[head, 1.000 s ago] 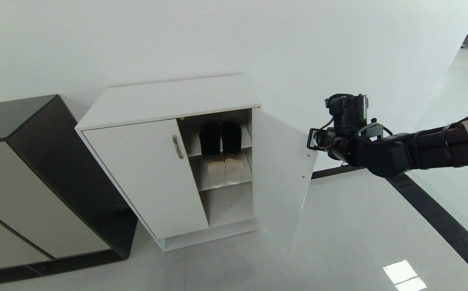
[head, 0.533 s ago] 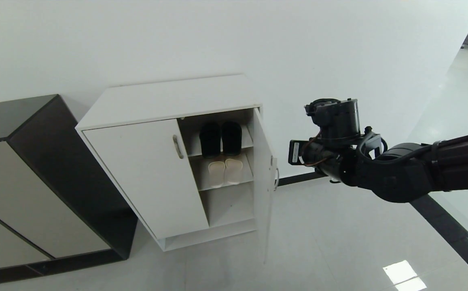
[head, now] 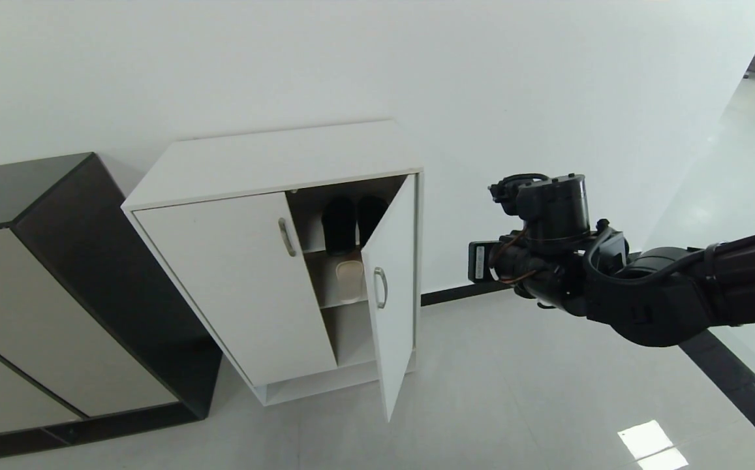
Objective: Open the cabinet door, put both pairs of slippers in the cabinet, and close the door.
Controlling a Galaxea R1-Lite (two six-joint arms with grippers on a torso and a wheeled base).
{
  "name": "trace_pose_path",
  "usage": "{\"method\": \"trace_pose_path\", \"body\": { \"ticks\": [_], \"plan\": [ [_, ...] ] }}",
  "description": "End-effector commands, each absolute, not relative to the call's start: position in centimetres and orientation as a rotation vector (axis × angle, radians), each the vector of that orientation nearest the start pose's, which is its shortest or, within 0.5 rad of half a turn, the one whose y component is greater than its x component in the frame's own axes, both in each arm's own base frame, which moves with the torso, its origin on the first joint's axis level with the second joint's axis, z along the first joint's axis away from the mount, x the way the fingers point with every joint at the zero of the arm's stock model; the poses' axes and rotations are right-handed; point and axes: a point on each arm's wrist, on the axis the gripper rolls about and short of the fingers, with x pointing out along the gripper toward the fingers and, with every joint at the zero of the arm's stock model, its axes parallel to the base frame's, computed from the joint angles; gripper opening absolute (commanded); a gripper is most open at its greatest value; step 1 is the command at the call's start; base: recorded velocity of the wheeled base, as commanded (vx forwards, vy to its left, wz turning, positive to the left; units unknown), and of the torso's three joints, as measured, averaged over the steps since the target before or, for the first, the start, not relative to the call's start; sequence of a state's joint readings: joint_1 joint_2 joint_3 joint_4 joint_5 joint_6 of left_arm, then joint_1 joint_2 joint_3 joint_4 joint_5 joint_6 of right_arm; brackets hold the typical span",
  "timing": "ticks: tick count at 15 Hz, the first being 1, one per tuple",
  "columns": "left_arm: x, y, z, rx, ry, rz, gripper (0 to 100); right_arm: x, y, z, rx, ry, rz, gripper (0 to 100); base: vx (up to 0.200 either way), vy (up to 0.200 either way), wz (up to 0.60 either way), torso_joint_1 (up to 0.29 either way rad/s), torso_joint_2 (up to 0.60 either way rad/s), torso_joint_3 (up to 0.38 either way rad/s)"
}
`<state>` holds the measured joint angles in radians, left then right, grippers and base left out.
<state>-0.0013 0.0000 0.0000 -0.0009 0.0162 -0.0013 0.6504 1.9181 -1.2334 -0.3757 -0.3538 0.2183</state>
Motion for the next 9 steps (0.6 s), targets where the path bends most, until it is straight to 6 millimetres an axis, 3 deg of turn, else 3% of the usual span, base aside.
{"method": "trace_pose_path", "body": {
  "ticks": [1,5,9],
  "plan": [
    [-2.28,0.04,7.56,-0.002,-0.002,0.015,0,30.97,22.65,19.12,0.051,0.311,0.264,0,0.000,0.000,0.00,0.000,0.00,0.000],
    [-2.28,0.04,7.56,-0.003,-0.002,0.015,0,31.10,22.75,18.73,0.050,0.304,0.265,0,0.000,0.000,0.00,0.000,0.00,0.000],
    [-2.28,0.04,7.56,-0.003,-0.002,0.015,0,31.05,22.72,18.85,0.051,0.301,0.266,0,0.000,0.000,0.60,0.000,0.00,0.005]
  ]
}}
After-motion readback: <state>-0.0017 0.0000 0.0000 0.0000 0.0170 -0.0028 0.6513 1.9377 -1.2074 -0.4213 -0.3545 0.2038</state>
